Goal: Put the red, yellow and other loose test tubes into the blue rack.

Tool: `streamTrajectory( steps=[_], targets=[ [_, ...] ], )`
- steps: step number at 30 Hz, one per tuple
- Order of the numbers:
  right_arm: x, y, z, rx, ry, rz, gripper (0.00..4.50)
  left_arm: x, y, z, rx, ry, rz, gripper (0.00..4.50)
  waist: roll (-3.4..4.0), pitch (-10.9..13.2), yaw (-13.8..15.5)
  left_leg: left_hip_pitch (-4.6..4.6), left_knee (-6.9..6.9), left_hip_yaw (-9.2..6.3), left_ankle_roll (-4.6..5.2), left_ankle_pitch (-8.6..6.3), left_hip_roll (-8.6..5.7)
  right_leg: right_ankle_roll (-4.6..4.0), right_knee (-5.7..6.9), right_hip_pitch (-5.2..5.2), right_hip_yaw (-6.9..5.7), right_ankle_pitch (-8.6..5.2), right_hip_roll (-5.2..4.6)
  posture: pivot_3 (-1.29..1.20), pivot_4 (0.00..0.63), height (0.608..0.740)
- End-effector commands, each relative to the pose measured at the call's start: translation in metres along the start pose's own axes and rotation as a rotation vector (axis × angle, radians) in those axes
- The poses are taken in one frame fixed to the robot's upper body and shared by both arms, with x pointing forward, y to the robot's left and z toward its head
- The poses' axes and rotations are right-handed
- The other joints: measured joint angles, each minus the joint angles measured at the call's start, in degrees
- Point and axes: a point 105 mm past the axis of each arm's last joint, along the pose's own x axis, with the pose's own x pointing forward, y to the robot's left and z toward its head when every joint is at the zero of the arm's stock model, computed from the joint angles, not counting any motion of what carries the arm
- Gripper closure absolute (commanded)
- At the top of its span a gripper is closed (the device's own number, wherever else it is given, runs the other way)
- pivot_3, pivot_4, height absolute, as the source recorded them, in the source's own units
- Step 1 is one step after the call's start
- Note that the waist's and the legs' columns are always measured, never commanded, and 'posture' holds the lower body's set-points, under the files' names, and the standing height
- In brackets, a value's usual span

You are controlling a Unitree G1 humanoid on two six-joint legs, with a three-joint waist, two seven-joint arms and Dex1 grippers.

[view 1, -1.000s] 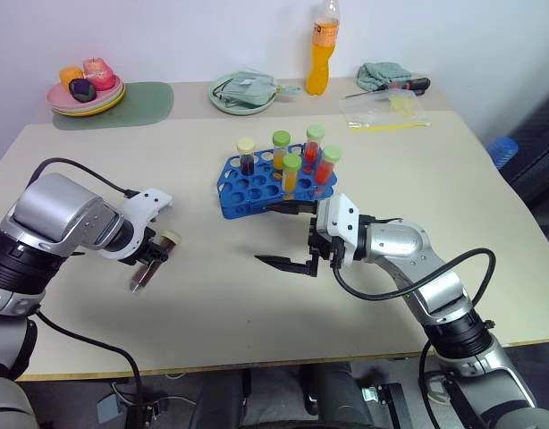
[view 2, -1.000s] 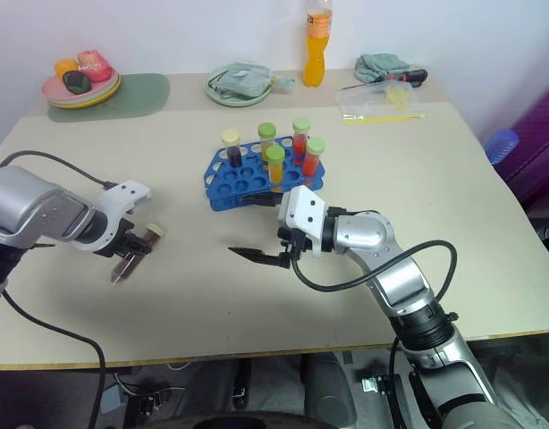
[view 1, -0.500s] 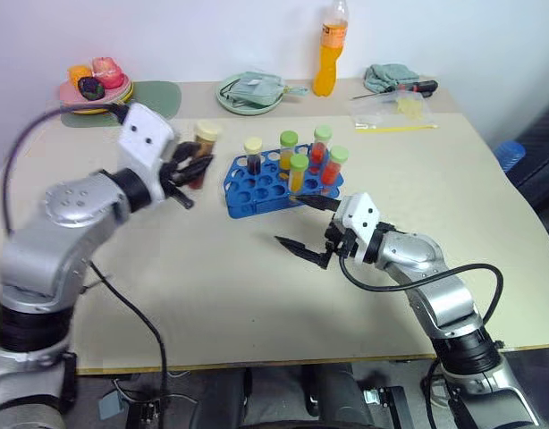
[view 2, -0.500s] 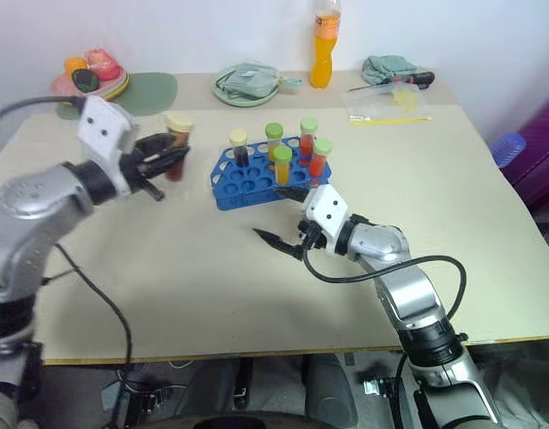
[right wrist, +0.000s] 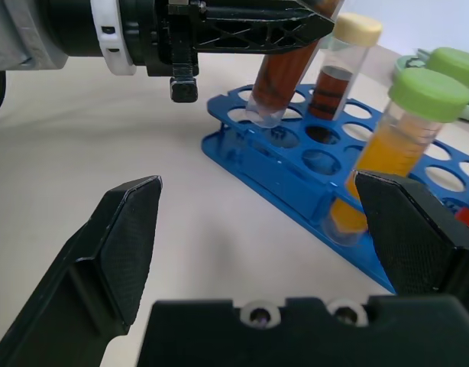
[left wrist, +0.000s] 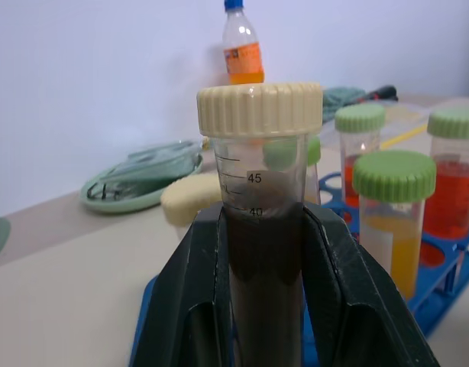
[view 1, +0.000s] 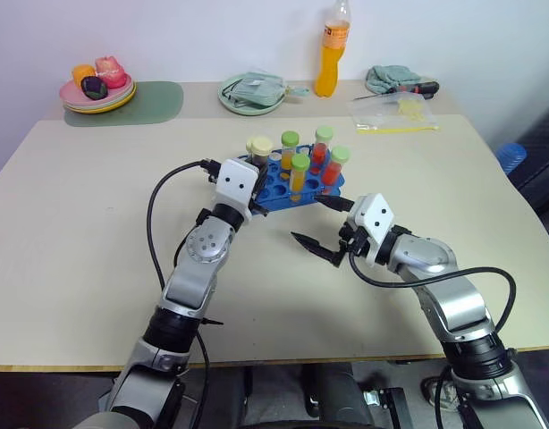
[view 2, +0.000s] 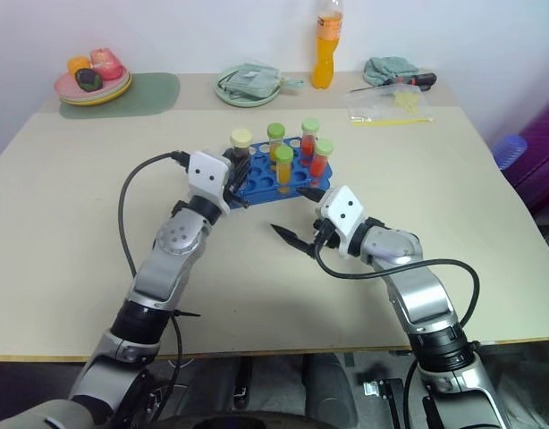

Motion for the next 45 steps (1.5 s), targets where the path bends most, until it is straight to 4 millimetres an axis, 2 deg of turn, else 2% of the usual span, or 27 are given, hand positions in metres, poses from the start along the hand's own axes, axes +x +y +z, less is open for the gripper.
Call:
streamTrajectory(
  steps=[1, 20, 24, 27, 29, 31, 33, 34, 37, 39, 42, 45],
  targets=[
    [-0.003, -0.001, 0.009, -0.026, -0.031, -0.017, 0.0, 0.007, -0.002, 0.012, 0.011, -0.073, -0.013, 3.77, 0.0, 0.0, 0.0, 0.0, 0.0, 0.0, 0.0, 0.0, 0.0, 0.0, 0.0, 0.0, 0.0, 0.0, 0.0, 0.0, 0.15, 0.74],
    [-0.004, 0.0, 0.008, -0.026, -0.023, -0.017, 0.0, 0.003, -0.011, -0.011, -0.101, -0.007, -0.031, 3.77, 0.0, 0.0, 0.0, 0.0, 0.0, -0.04, 0.0, 0.0, 0.01, 0.02, 0.0, 0.01, 0.0, 0.01, 0.02, 0.0, 0.15, 0.74],
    [-0.004, -0.001, 0.009, -0.029, -0.024, -0.019, 0.0, 0.003, -0.01, -0.011, -0.115, -0.008, -0.025, 1.77, 0.0, 0.0, 0.0, 0.0, 0.0, -0.03, 0.0, 0.0, 0.01, 0.02, 0.0, 0.01, 0.0, 0.01, 0.03, 0.0, 0.15, 0.74],
    [-0.007, -0.004, 0.009, -0.036, -0.023, -0.025, 0.0, 0.0, -0.001, -0.008, -0.138, -0.017, -0.004, 0.28, 0.0, 0.0, 0.0, 0.01, 0.0, -0.04, 0.0, 0.0, 0.02, 0.02, 0.0, 0.01, 0.0, 0.01, 0.03, 0.0, 0.15, 0.74],
    [-0.012, -0.009, 0.01, -0.041, -0.02, -0.033, 0.0, -0.004, 0.004, -0.002, -0.133, -0.036, -0.015, 0.28, 0.0, 0.0, 0.0, 0.01, 0.0, -0.04, 0.0, 0.0, 0.03, 0.02, 0.01, 0.01, 0.0, 0.01, 0.04, 0.0, 0.15, 0.74],
    [-0.024, -0.02, 0.014, -0.025, -0.023, -0.065, 0.0, -0.017, 0.019, 0.002, -0.126, -0.039, -0.023, 0.28, 0.0, 0.0, 0.0, 0.01, 0.0, -0.04, 0.0, 0.0, 0.04, 0.02, 0.0, 0.01, 0.0, 0.01, 0.04, 0.0, 0.15, 0.74],
    [-0.043, -0.034, 0.014, -0.011, -0.009, -0.112, 0.0, -0.041, 0.042, 0.005, -0.113, -0.024, -0.051, 0.28, 0.02, 0.0, -0.2, 0.01, -0.02, -0.04, 0.0, 0.0, 0.12, 0.01, 0.0, 0.0, 0.0, 0.01, 0.06, 0.0, 0.15, 0.74],
    [-0.054, -0.04, 0.013, -0.004, 0.0, -0.129, 0.0, -0.048, 0.044, 0.008, -0.106, -0.016, -0.069, 0.28, 0.02, 0.0, -0.4, 0.02, -0.03, -0.04, 0.01, -0.01, 0.19, 0.0, 0.0, 0.0, 0.01, 0.0, 0.1, 0.0, 0.15, 0.74],
    [-0.091, -0.058, 0.003, 0.027, 0.082, -0.216, 0.0, -0.098, 0.076, -0.007, -0.034, 0.135, -0.145, 0.28, 0.04, 0.0, -0.4, 0.02, -0.05, -0.04, 0.02, -0.01, 0.3, -0.02, 0.0, -0.01, 0.0, -0.01, 0.16, 0.0, 0.15, 0.74],
    [-0.111, -0.068, 0.0, 0.051, 0.111, -0.261, 0.0, -0.123, 0.093, -0.015, 0.0, 0.232, -0.153, 0.28, 0.1, 0.0, -0.3, 0.05, -0.1, 0.0, 0.04, -0.03, 0.34, -0.05, -0.03, 0.0, 0.02, -0.02, 0.13, 0.0, 0.15, 0.74],
    [-0.128, -0.072, -0.002, 0.082, 0.13, -0.286, 0.0, -0.147, 0.115, -0.022, 0.035, 0.325, -0.143, 0.28, 0.09, 0.0, 0.0, 0.06, -0.05, 0.02, 0.04, -0.03, 0.36, -0.22, -0.05, 0.03, 0.02, -0.12, 0.12, 0.0, 0.15, 0.74],
    [-0.137, -0.074, -0.009, 0.092, 0.162, -0.298, 0.0, -0.162, 0.129, -0.027, 0.045, 0.371, -0.119, 0.28, 0.09, 0.0, 0.2, 0.15, 0.02, -0.01, 0.03, -0.02, 0.38, -0.29, -0.12, 0.22, 0.01, -0.16, 0.11, 0.0, 0.15, 0.74]
  ],
)
